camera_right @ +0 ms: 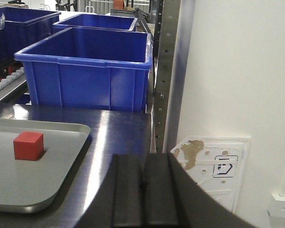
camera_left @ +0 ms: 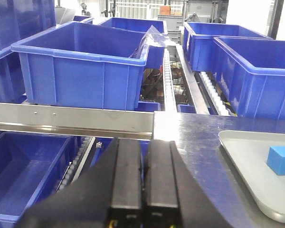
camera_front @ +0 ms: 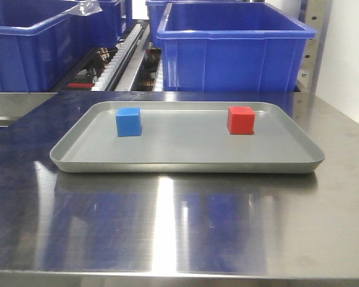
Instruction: Sort and place red and blue blocks on shelf
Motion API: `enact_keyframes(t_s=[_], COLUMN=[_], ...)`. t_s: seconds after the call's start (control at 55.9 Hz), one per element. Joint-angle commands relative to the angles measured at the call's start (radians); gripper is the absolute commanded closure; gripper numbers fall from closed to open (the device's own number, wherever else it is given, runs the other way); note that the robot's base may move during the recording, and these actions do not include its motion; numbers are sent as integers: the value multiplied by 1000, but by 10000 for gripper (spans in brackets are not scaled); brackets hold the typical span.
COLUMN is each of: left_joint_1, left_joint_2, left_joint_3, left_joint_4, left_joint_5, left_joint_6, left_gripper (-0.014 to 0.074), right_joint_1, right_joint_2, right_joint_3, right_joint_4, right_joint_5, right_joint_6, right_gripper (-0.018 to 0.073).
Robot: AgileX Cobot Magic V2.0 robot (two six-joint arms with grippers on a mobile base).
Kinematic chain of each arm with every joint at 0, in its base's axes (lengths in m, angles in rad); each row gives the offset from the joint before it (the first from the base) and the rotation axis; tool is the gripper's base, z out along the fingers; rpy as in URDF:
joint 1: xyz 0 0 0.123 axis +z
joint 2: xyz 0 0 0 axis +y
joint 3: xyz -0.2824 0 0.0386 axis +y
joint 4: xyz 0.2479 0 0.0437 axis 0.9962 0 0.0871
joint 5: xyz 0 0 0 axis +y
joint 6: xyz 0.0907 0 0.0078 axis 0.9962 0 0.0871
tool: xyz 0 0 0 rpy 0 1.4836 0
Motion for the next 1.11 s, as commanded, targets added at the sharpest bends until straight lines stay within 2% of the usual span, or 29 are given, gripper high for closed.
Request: enact_keyframes(t_s=[0.0,0.107,0.304,0.483,0.697,0.84,0.948,1.091], left_joint_1=[2,2,2,2,2,2,2,2], left_joint_2=[-22,-22,-22,-22,-22,-22,-22,-22], left_joint_3=[27,27,27,27,27,27,27,27], left_joint_4=[-4,-4,-4,-4,-4,-4,-4,-4], left_joint_5=[-79,-79,-79,-79,-79,-79,-79,-79], left_joint_6=[-3,-3,-3,-3,-3,-3,-3,-3], left_gripper=[517,517,517,517,517,517,517,517], right_joint_1=[0,0,0,0,0,0,3,69], right_joint_2=[-19,-18,-18,13,191,373,516,716], right_joint_3=[1,-6,-93,-173,-312,-390,-449,-566], right_joint_4=[-10,-10,-10,-10,-10,-10,-66,-207], right_joint_5=[-70,-49,113,198,321,278,210,255], right_joint_6=[-2,-2,-2,-3,-3,7,104,373], right_gripper=[506,506,506,506,506,506,506,506])
